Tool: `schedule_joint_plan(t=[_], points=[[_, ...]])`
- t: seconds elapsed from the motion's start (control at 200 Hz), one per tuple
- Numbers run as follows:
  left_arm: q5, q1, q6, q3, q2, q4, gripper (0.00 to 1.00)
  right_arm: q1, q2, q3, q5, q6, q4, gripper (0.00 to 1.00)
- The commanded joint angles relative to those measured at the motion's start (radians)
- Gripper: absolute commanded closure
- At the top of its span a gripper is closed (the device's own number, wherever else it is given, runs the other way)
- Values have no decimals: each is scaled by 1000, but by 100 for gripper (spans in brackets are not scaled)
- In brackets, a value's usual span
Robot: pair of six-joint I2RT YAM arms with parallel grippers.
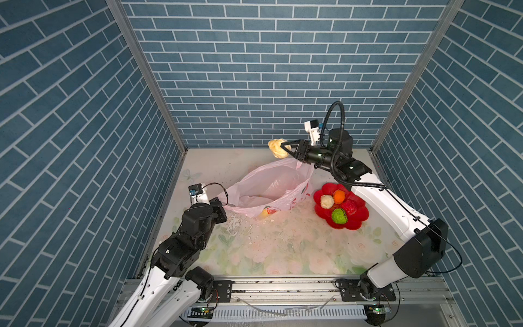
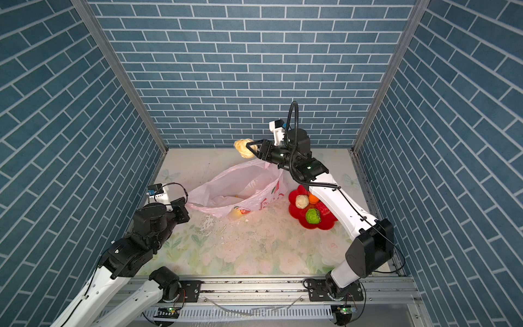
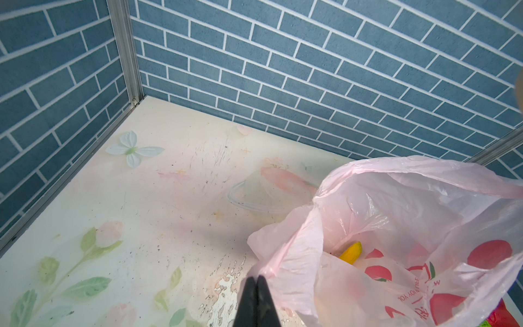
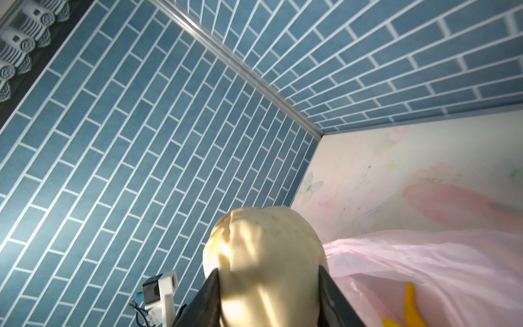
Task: Take the fake fruits out of the plastic bag
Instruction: 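Lift the pale yellow fruit out of the bag with the right gripper, then carry the pale fruit to the red plate and release it with the right gripper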
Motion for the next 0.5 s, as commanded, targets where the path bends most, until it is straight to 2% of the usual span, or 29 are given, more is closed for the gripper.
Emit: schedule_joint_plan(t=[0.0,0.495], points=[[-1,-4,-9,8,-16,-46,97,-49,-50,55,19,-84,-130,100],[-79,-3,2,114,-48,-198,97,-378,-305,-228,138,-167,-311,100]])
